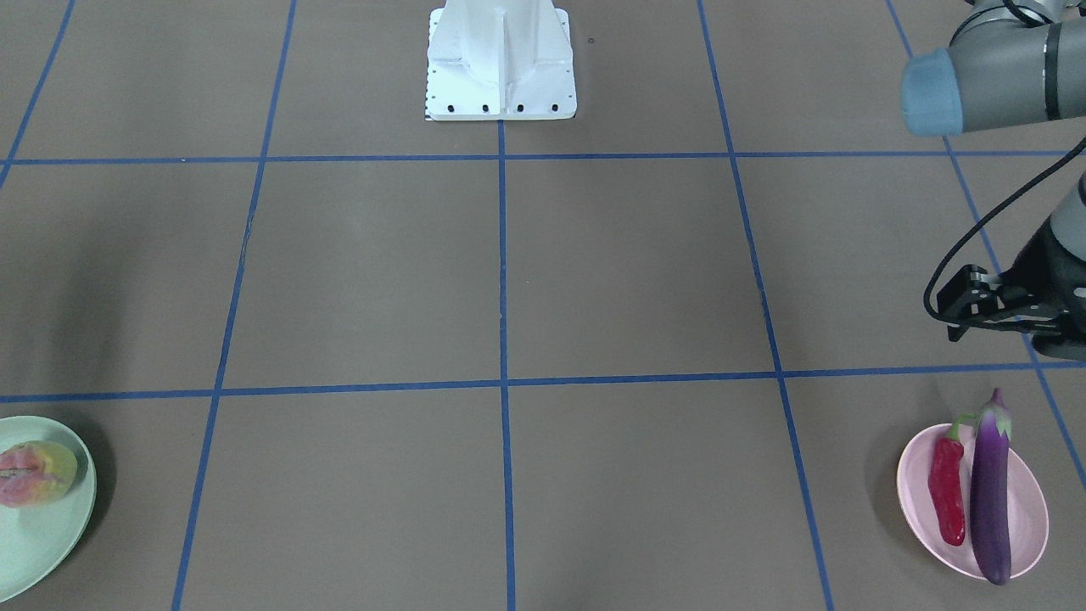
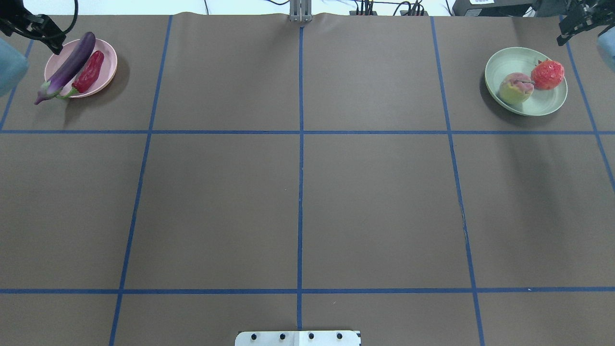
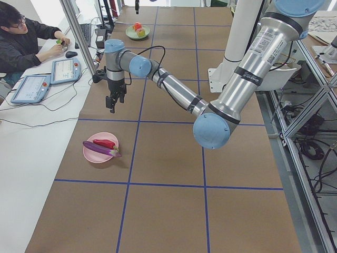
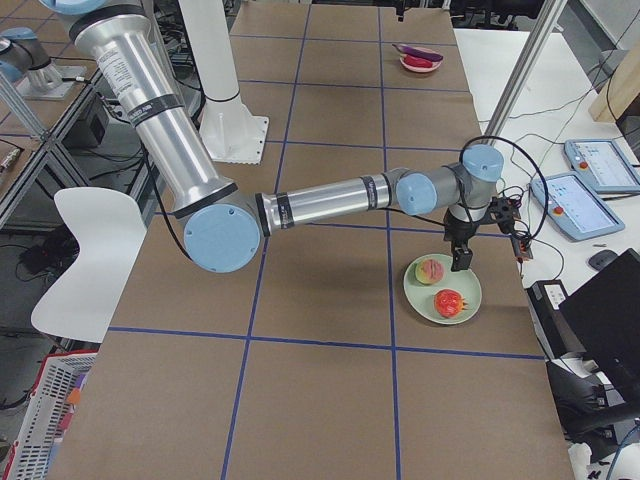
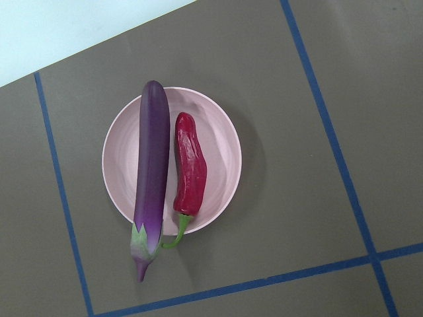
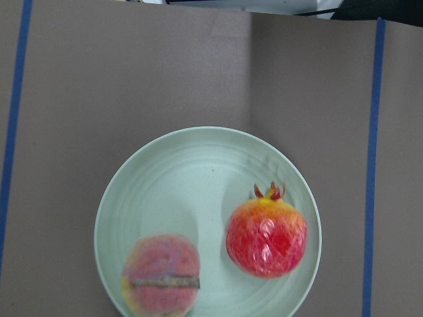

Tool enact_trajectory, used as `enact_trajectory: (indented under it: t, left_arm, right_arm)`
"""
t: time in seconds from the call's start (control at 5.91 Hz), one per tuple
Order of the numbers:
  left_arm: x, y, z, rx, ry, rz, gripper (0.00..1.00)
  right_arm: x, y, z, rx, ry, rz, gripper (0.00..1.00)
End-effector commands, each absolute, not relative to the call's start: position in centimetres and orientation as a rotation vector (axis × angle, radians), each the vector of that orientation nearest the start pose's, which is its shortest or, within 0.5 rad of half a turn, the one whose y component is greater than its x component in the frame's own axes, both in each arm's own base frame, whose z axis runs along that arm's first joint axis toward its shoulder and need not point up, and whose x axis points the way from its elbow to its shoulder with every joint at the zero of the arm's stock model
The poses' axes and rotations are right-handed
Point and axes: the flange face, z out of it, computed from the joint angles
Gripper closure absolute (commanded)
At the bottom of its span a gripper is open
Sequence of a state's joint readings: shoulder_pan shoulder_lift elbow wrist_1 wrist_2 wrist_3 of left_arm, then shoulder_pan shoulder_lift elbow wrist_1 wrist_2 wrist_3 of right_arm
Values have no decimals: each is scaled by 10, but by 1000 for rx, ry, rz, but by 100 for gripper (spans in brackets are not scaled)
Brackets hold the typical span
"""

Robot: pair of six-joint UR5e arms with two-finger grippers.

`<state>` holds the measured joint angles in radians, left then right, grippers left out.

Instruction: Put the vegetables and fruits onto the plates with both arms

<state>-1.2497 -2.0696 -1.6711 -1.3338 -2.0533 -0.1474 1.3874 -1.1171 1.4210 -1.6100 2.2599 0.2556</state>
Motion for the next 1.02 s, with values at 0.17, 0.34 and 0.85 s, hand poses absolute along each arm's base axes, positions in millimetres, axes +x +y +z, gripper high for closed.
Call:
enact_trajectory:
  t: [0.17,0.34,0.85]
  left_arm:
    - [14,-635,445,225,613,387,0]
    - [-20,-636,472,219,603,410,0]
    - [-83,-616,578,225,789,436,0]
  right_arm:
    - [-4,-555,455,69,-808,-7,0]
    - [14,-538,466,69,-815,17,0]
    - [50,-496,521,73,-880,-56,0]
